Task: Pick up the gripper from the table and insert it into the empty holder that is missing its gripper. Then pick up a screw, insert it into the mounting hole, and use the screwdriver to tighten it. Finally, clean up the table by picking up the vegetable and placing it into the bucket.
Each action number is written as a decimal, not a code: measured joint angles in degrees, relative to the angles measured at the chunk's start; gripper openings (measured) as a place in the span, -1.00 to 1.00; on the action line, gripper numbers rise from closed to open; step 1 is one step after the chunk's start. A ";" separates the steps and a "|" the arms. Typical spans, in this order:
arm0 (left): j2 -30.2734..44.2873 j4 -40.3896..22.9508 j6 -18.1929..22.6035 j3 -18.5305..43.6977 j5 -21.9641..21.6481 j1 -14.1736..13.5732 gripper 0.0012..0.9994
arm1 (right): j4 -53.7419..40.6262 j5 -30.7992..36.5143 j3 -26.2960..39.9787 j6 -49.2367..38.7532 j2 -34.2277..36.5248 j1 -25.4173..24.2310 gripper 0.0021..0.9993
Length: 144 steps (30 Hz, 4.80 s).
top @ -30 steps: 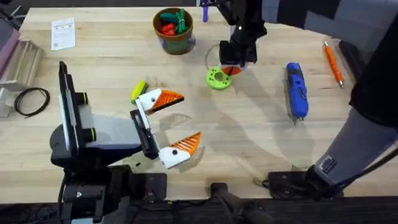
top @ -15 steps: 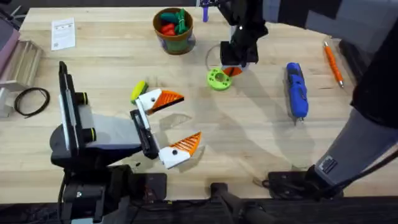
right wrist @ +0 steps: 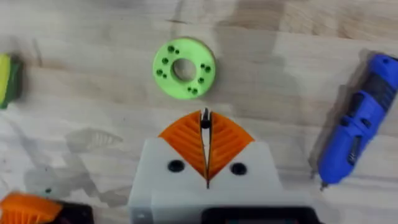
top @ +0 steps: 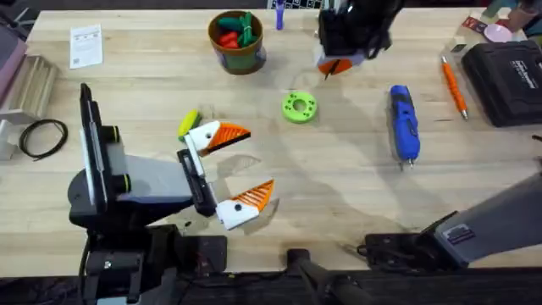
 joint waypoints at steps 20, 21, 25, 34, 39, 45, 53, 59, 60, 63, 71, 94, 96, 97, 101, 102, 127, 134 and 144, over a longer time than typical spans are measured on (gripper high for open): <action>-0.02 0.00 0.00 0.00 0.00 0.00 0.97 | -8.78 -4.72 20.88 -16.56 -0.11 16.05 -0.99; -0.01 0.00 0.00 0.00 0.00 0.00 0.97 | -8.22 -5.73 20.88 -18.02 -0.11 16.99 -0.99; 0.00 0.00 0.00 0.00 0.00 0.00 0.97 | -7.41 -8.86 20.88 -23.15 -0.09 20.24 -0.99; -0.02 0.00 0.00 0.00 0.00 0.00 0.97 | -6.83 -12.77 20.88 -30.35 0.06 24.15 -0.99; 0.00 0.00 0.00 0.00 0.00 0.00 0.97 | -6.82 -15.46 20.88 -32.00 1.65 24.46 -0.99; 0.00 0.00 0.00 0.00 0.00 0.00 0.97 | -6.80 -16.11 20.88 -33.22 4.95 24.90 -0.99; -0.01 0.00 0.00 0.00 0.00 0.00 0.97 | -7.15 -16.41 20.88 -34.58 5.82 26.63 -0.99; -0.01 0.00 0.01 0.00 0.00 0.00 0.97 | -6.71 -16.79 20.88 -34.68 5.83 26.96 -0.99; 0.00 0.00 0.00 0.00 0.00 0.00 0.97 | -6.57 -16.79 20.88 -34.68 5.82 26.99 -0.99; -0.01 0.00 0.00 0.00 0.00 0.00 0.97 | -6.17 -16.79 20.88 -34.74 5.84 27.40 -0.99; 0.00 0.00 0.02 0.00 0.00 0.00 0.97 | -5.42 -16.81 20.88 -35.56 6.83 28.48 -0.99; -0.02 0.00 0.00 0.00 0.00 0.00 0.97 | -5.42 -16.81 20.88 -35.56 7.45 28.74 -0.99; -0.02 0.00 0.00 0.00 0.00 0.00 0.97 | -5.40 -16.81 20.88 -35.56 7.56 28.74 -0.99; 0.00 0.00 0.00 0.00 0.00 0.00 0.97 | -5.42 -16.81 20.88 -35.56 7.77 28.74 -0.99; -0.01 0.00 0.00 0.00 0.00 0.00 0.97 | -5.38 -16.74 20.88 -35.56 9.09 28.74 -0.99; 0.00 0.00 0.02 0.00 0.00 0.00 0.97 | -5.39 -16.63 20.88 -35.57 9.40 28.73 -0.99; -0.02 0.00 0.02 0.00 0.00 0.00 0.97 | -5.38 -15.89 20.88 -35.56 9.82 29.00 -0.99; 0.00 0.00 0.00 0.00 0.00 0.00 0.97 | -5.38 -15.89 20.88 -35.55 9.82 29.38 -0.99; 0.00 -0.02 -0.28 0.00 0.00 0.00 0.97 | -5.16 -15.89 20.99 -35.53 10.27 29.55 -0.99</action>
